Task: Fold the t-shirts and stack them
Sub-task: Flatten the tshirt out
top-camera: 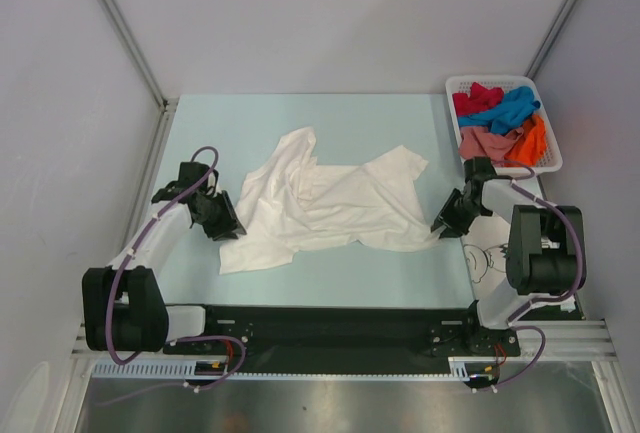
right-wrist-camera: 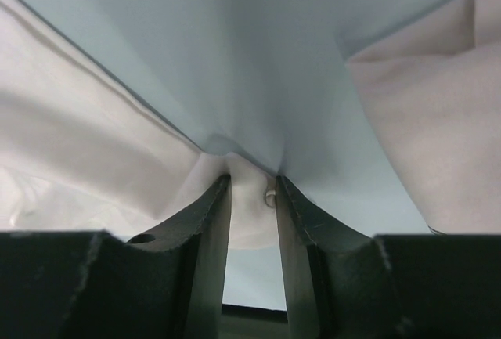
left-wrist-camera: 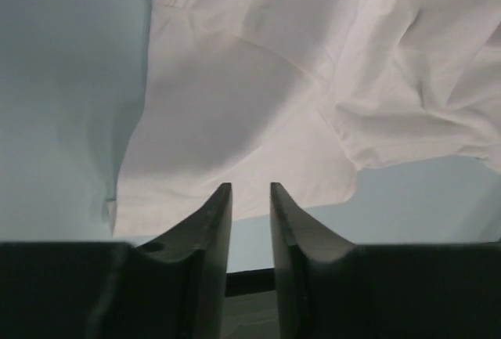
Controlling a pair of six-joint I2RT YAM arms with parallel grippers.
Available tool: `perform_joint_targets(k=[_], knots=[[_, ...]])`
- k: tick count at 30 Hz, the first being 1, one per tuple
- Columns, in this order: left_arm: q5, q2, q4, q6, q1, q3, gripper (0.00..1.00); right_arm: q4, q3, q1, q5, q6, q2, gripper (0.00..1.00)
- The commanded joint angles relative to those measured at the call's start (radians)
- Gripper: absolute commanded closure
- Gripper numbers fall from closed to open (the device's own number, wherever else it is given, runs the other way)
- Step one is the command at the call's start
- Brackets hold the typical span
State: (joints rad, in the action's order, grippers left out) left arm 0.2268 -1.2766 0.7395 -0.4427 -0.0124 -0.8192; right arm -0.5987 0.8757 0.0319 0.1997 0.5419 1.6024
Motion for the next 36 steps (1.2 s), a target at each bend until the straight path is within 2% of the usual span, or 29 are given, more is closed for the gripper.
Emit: perform_joint_targets(k=[1, 3, 6, 10, 13, 15, 16, 19, 21, 24, 30, 36], knots=[[0.074, 0.013, -0.028, 0.035, 0.006, -0.028, 0.64, 0.008, 0.054, -0.003, -0.006, -0.016, 0.03, 0.65], [0.126, 0.032, -0.067, 0.058, 0.005, -0.023, 0.62, -0.07, 0.071, -0.001, -0.035, -0.034, 0.005, 0.64], [0.172, 0.045, -0.1, 0.049, -0.02, -0.026, 0.62, -0.16, 0.08, 0.003, -0.057, -0.048, -0.064, 0.57], [0.201, 0.031, -0.15, -0.01, -0.061, 0.003, 0.63, -0.203, 0.057, 0.034, -0.053, -0.036, -0.169, 0.52], [0.209, 0.011, -0.18, -0.044, -0.098, 0.021, 0.64, -0.214, 0.019, 0.057, -0.048, -0.027, -0.226, 0.53], [0.21, 0.006, -0.18, -0.048, -0.11, 0.023, 0.64, -0.204, -0.027, 0.069, -0.048, -0.02, -0.266, 0.58], [0.212, 0.008, -0.18, -0.048, -0.11, 0.019, 0.64, -0.199, -0.043, 0.085, -0.04, -0.013, -0.277, 0.64], [0.21, 0.01, -0.17, -0.039, -0.11, 0.003, 0.64, -0.147, -0.119, 0.103, 0.024, 0.007, -0.311, 0.73], [0.218, 0.003, -0.164, -0.037, -0.11, -0.006, 0.64, -0.086, -0.174, 0.103, 0.067, 0.026, -0.326, 0.76], [0.23, -0.007, -0.161, -0.039, -0.11, -0.017, 0.64, 0.011, -0.26, 0.106, 0.108, 0.07, -0.355, 0.76], [0.227, -0.009, -0.138, -0.021, -0.11, -0.024, 0.64, 0.138, -0.328, 0.106, 0.116, 0.093, -0.36, 0.77], [0.229, -0.006, -0.126, -0.008, -0.11, -0.023, 0.64, 0.223, -0.385, 0.106, 0.107, 0.113, -0.355, 0.7]])
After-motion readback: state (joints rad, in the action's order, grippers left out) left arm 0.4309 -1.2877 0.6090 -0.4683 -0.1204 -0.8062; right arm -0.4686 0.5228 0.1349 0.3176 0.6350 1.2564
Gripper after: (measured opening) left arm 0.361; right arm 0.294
